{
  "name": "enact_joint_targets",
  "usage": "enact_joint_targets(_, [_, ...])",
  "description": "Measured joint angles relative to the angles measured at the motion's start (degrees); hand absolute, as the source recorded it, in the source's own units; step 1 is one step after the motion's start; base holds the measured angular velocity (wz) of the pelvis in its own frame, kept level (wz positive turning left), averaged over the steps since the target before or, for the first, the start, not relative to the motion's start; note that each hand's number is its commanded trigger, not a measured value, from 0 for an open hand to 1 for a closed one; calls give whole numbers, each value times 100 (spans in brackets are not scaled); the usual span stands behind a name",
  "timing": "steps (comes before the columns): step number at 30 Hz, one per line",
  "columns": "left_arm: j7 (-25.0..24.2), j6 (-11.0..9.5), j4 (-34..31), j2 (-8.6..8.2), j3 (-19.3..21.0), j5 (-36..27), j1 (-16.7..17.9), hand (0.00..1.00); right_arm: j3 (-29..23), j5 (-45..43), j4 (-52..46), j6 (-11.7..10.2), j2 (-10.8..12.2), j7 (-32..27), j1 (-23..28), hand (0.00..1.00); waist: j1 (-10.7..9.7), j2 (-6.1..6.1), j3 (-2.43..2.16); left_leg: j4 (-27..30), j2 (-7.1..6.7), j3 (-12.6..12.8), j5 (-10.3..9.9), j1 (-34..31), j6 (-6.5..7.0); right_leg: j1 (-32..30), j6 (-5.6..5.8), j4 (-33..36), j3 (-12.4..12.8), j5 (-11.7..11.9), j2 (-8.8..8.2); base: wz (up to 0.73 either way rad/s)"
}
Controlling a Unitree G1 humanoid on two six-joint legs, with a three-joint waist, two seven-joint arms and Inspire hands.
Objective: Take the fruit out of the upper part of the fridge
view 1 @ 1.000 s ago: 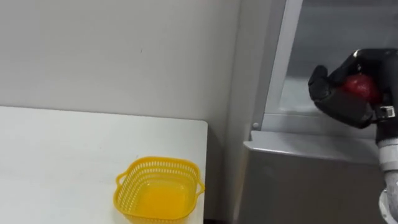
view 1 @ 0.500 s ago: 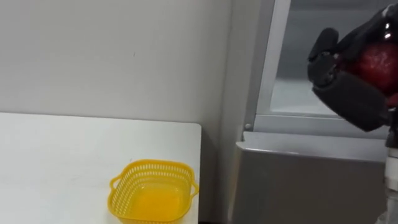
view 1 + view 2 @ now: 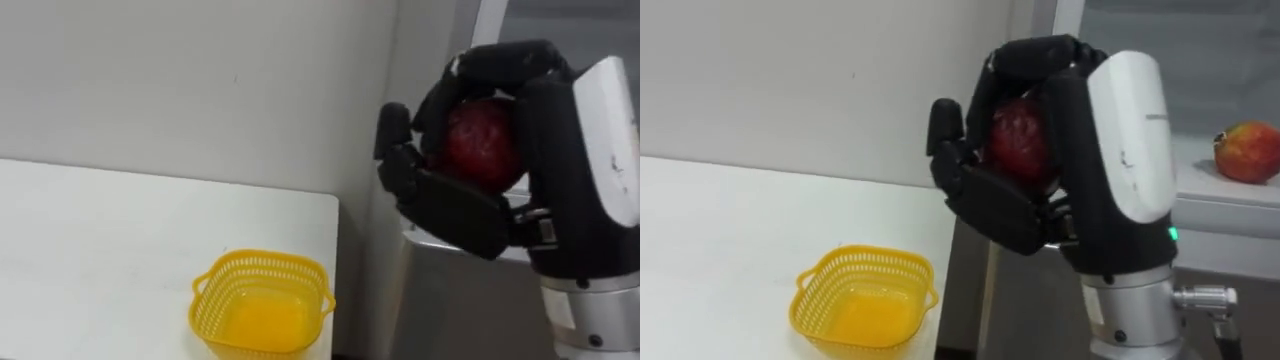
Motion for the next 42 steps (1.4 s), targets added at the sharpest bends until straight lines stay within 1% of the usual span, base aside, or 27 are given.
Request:
enact_joint_targets(1, [0, -3, 61, 1, -2, -1, 0, 0, 88, -132, 45, 3, 0, 64, -111, 100, 18, -27, 25, -3, -3, -24, 0, 14, 0, 23, 1, -7, -34, 0, -3, 0])
enact_joint_targets(2, [0, 0, 144, 1, -2, 6, -19, 0, 181, -229, 46, 15, 5, 115, -200, 100, 84, -55, 32, -12, -1, -40, 0, 13, 0, 21, 1, -8, -47, 0, -3, 0])
enact_joint_targets(4, [-20, 6, 150, 4, 0, 41, -13, 0, 366, -411, 46, 26, 42, 169, -334, 100, 149, -103, 35, -9, -7, -108, 0, -15, -1, 20, 1, -10, -85, -1, -1, 13])
enact_joint_targets(6, [-78, 5, 145, 5, 1, 38, -12, 0, 536, -647, 42, 29, 73, 238, -441, 100, 185, -149, 27, 4, -15, -178, 3, -45, -5, 22, 1, -10, -139, -1, -6, 20])
enact_joint_targets(8, [-128, 5, 143, 11, 11, 38, -12, 0, 685, -789, 38, -14, 73, 323, -503, 100, 331, -214, 32, 14, -21, -231, 5, -67, -7, 29, 2, -9, -222, -1, -10, 14])
enact_joint_targets(9, [-158, 5, 144, 23, 12, 35, -12, 0, 725, -826, 46, -9, 69, 336, -511, 100, 354, -235, 38, 15, -25, -246, 7, -67, -9, 42, 2, -9, -263, -1, -14, 18])
enact_joint_targets(10, [-227, 4, 144, 52, 12, 36, -14, 0, 784, -896, 59, -6, 65, 354, -513, 100, 420, -272, 52, 16, -32, -292, 11, -68, -10, 62, 3, -9, -292, -2, -15, 16])
enact_joint_targets(11, [-252, 4, 146, 61, 12, 39, -14, 0, 825, -941, 82, -16, 65, 355, -515, 100, 460, -304, 49, 16, -36, -321, 10, -75, -10, 65, 5, -12, -304, -3, -14, 15])
enact_joint_targets(14, [-342, 4, 140, 63, 13, 43, -24, 0, 1017, -1086, 271, -67, 76, 355, -544, 100, 611, -336, 55, 14, -43, -364, 10, -78, -9, 73, 6, -15, -342, -3, -20, 7])
enact_joint_targets(16, [-351, 3, 139, 75, 12, 43, -31, 0, 1157, -1160, 434, -75, 87, 388, -569, 100, 655, -356, 66, 14, -45, -395, 10, -89, -9, 76, 6, -15, -378, -4, -21, 8])
enact_joint_targets(17, [-352, 3, 142, 91, 14, 47, -36, 0, 1229, -1162, 567, -75, 95, 404, -589, 100, 684, -372, 69, 25, -47, -437, 11, -112, -10, 78, 7, -16, -445, -4, -20, 15])
enact_joint_targets(21, [-336, 5, 145, 129, 22, 161, -112, 0, 1237, -1185, 964, -48, 111, 419, -600, 100, 786, -407, 88, 108, -57, -532, 10, -228, -13, 59, 7, -18, -599, -4, -20, 22])
enact_joint_targets(22, [-326, 12, 145, 134, 25, 165, -111, 0, 1237, -1157, 1128, -50, 117, 440, -602, 100, 807, -415, 90, 119, -66, -606, 11, -254, -15, 58, 7, -18, -610, -4, -20, 21])
enact_joint_targets(25, [-332, 46, 144, 135, 26, 162, -87, 0, 1223, -1093, 1633, -42, 102, 466, -634, 100, 934, -442, 91, 143, -73, -659, 13, -275, -17, 62, 8, -19, -614, -5, -19, 10])
enact_joint_targets(27, [-340, 62, 144, 134, 27, 165, -82, 0, 1242, -1078, 1939, 60, 99, 468, -644, 100, 1031, -453, 95, 146, -76, -694, 14, -280, -19, 65, 8, -20, -622, -5, -18, 5])
enact_joint_targets(29, [-339, 123, 122, 140, 40, 165, -85, 0, 1253, -1083, 2261, 168, 101, 470, -644, 100, 1099, -465, 86, 152, -90, -751, 15, -297, -20, 63, 9, -23, -620, -6, -22, 9])
enact_joint_targets(31, [-332, 162, 122, 144, 74, 166, -74, 0, 1261, -1067, 2455, 207, 102, 472, -645, 100, 1123, -469, 83, 166, -94, -769, 14, -302, -20, 69, 10, -23, -625, -7, -22, 7])
enact_joint_targets(33, [-324, 164, 120, 141, 94, 210, -67, 0, 1267, -1047, 2635, 225, 101, 472, -645, 100, 1180, -469, 84, 170, -96, -768, 15, -307, -20, 66, 11, -25, -688, -7, -29, 0])
enact_joint_targets(35, [-296, 166, 119, 141, 182, 272, -73, 0, 1270, -1053, 2895, 288, 100, 468, -645, 100, 1236, -470, 83, 176, -101, -773, 15, -314, -20, 66, 13, -25, -708, -9, -31, 0])
enact_joint_targets(36, [-286, 167, 118, 145, 197, 279, -73, 0, 1271, -1052, 2965, 293, 100, 467, -646, 100, 1246, -470, 83, 178, -103, -778, 15, -319, -20, 64, 14, -25, -715, -9, -33, 6])
enact_joint_targets(38, [-222, 172, 119, 156, 198, 279, -67, 0, 1271, -1067, 3198, 322, 89, 450, -649, 100, 1245, -483, 74, 202, -137, -833, 22, -384, -16, 40, 44, -25, -854, -28, -67, 12])
enact_joint_targets(40, [-202, 180, 118, 160, 200, 280, -60, 0, 1269, -1084, 3334, 358, 78, 449, -649, 100, 1241, -488, 70, 201, -161, -891, 40, -415, -9, 31, 47, -20, -943, -30, -88, 16])
enact_joint_targets(42, [-195, 215, 121, 164, 201, 281, -58, 0, 1270, -1110, 3437, 403, 79, 448, -656, 100, 1251, -503, 64, 203, -173, -925, 52, -445, -2, 18, 48, -15, -966, -30, -96, 14])
